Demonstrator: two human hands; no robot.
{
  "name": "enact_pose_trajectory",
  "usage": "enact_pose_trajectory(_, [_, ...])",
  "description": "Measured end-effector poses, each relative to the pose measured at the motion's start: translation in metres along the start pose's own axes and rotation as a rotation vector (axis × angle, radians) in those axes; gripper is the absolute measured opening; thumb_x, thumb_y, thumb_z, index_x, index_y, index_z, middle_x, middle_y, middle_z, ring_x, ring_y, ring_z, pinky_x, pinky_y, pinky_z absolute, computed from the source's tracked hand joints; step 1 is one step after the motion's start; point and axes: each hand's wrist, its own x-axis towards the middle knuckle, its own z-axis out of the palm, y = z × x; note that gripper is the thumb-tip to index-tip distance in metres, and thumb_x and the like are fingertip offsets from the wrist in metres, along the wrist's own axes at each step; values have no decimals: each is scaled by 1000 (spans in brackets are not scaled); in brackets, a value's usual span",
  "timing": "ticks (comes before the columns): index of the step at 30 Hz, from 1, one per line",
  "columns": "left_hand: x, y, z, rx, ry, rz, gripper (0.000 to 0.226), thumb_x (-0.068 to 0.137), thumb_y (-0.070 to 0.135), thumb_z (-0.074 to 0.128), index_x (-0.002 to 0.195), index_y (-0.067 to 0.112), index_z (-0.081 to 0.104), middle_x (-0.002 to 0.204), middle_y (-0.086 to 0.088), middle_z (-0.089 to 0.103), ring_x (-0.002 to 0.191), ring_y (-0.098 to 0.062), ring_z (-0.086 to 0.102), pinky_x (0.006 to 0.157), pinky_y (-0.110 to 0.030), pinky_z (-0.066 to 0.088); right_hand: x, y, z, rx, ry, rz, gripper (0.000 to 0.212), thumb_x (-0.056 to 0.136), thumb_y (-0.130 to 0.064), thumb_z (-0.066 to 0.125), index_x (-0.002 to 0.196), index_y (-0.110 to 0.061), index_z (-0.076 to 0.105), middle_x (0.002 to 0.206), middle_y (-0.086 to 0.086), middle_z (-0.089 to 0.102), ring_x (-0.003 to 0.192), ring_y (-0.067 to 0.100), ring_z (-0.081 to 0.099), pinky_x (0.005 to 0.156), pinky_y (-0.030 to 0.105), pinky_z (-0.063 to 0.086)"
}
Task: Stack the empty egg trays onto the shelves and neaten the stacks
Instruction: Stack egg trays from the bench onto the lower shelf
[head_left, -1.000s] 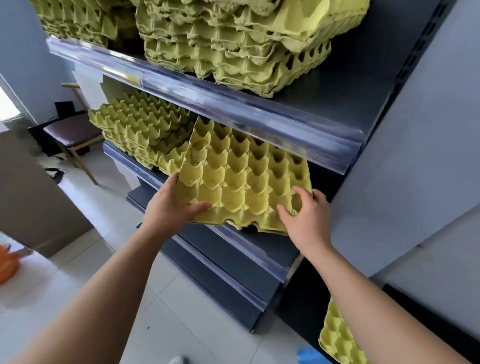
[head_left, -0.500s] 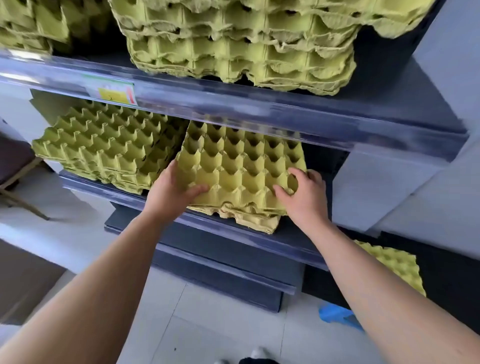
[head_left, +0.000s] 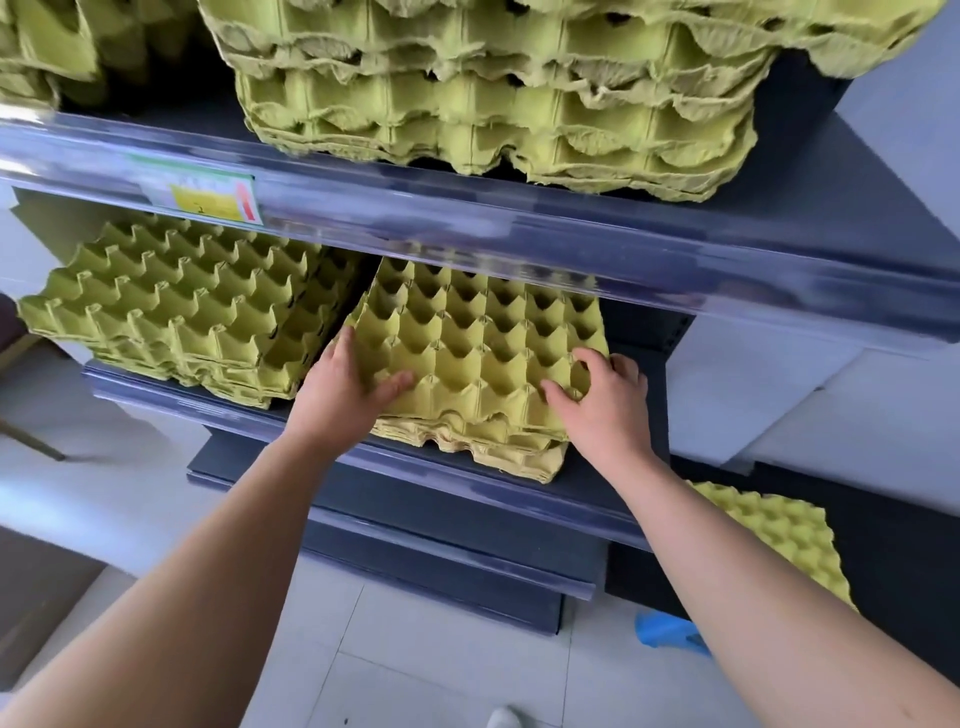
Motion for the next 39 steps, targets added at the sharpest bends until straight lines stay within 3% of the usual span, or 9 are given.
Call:
enact_pose_trajectory(5, [-10,11,-7,264,116,162,83,89,57,49,147,3,25,149,-19,33,133,-38,32,107,-47,30,-11,-6,-8,-91,-14,14,61,88,-52,54,139,-20,43,144,17,35,127,35,39,102,43,40])
enact_pose_trajectory(9, [-24,27,-8,330,152,416,48,93,36,53,133,8,52,136,-12,53,119,-37,49,100,-45,36,-34,-10,-22,-90,75,-38,52,92,-40,54,134,-11,51,146,14,41,131,31,41,107,40,35])
enact_pose_trajectory(13, [-44,54,5,294,129,645,35,88,28,57,114,8,67,110,-9,69,95,-37,61,83,-43,48,-68,1,-40,-127,135,-74,43,91,-30,58,126,-5,59,135,11,54,123,28,51,104,36,38])
enact_pose_trajectory(19, [-87,108,55,219,34,902,23,78,20,73,98,8,72,97,-7,71,89,-34,64,75,-41,50,-132,60,-69,-180,236,-5,31,85,-18,66,110,0,66,111,13,67,102,33,62,90,39,50])
enact_pose_trajectory(23, [-119,145,103,209,-58,1026,25,78,26,64,94,10,72,91,-4,71,84,-32,66,74,-40,52,-171,112,-89,-250,220,114,18,84,-17,64,95,-3,66,92,11,69,88,33,63,75,39,53])
enact_pose_trajectory(26, [-139,172,143,204,-134,1081,22,73,22,75,92,10,73,88,-5,71,82,-32,66,74,-41,52,-193,156,-100,-288,216,227,20,83,-17,66,95,-1,68,91,13,69,86,34,63,73,37,52])
enact_pose_trajectory(31, [-163,221,218,210,-257,1091,23,74,28,64,88,12,74,83,-2,71,78,-29,66,72,-37,51,-204,242,-118,-256,179,318,24,85,-20,63,101,-2,67,94,8,67,87,28,62,76,36,52])
enact_pose_trajectory(35, [-173,255,287,228,-337,1007,25,73,22,76,95,9,73,89,-5,72,82,-32,66,75,-40,50,-196,318,-131,-244,145,327,23,85,-20,63,102,-5,66,92,5,67,85,26,61,75,32,49])
enact_pose_trajectory(39, [-179,278,357,241,-403,873,32,82,27,69,111,13,69,103,-3,70,95,-32,62,85,-40,46,-176,393,-137,-217,91,316,25,85,-20,62,105,-6,66,93,4,68,86,26,61,76,34,51])
